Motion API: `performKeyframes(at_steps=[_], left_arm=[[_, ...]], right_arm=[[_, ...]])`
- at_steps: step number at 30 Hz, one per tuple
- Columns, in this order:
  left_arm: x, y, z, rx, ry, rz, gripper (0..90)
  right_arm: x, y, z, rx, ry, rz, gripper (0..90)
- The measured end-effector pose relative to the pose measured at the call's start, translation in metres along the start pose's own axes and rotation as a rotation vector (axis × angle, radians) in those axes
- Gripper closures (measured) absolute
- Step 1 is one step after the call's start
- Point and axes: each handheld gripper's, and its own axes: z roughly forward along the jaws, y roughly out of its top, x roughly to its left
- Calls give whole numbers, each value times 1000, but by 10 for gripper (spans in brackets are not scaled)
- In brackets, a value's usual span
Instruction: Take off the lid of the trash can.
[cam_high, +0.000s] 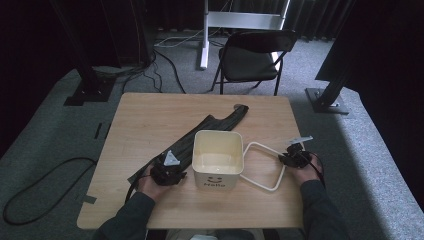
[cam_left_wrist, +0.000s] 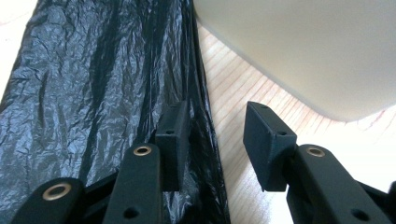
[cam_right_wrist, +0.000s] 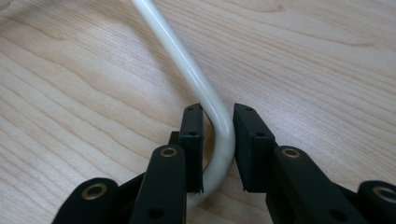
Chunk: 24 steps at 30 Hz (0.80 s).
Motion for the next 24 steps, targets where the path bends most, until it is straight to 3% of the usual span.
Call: performKeyframes(at_steps=[10,14,20,24], left_arm=[[5,1,-8,-53,-5,-39,596],[7,2,-11,-63,-7,-57,590],[8,5,-13,-71,-28,-51,571],[9,6,-15,-80,-34,-54,564]], right_arm=[[-2,-3,-2,-30,15,29,633],[-1,-4,-11,-73,22,44,573],[12,-13,-20,-126,92,70,536],[25,-19,-19,-102,101,30,531]])
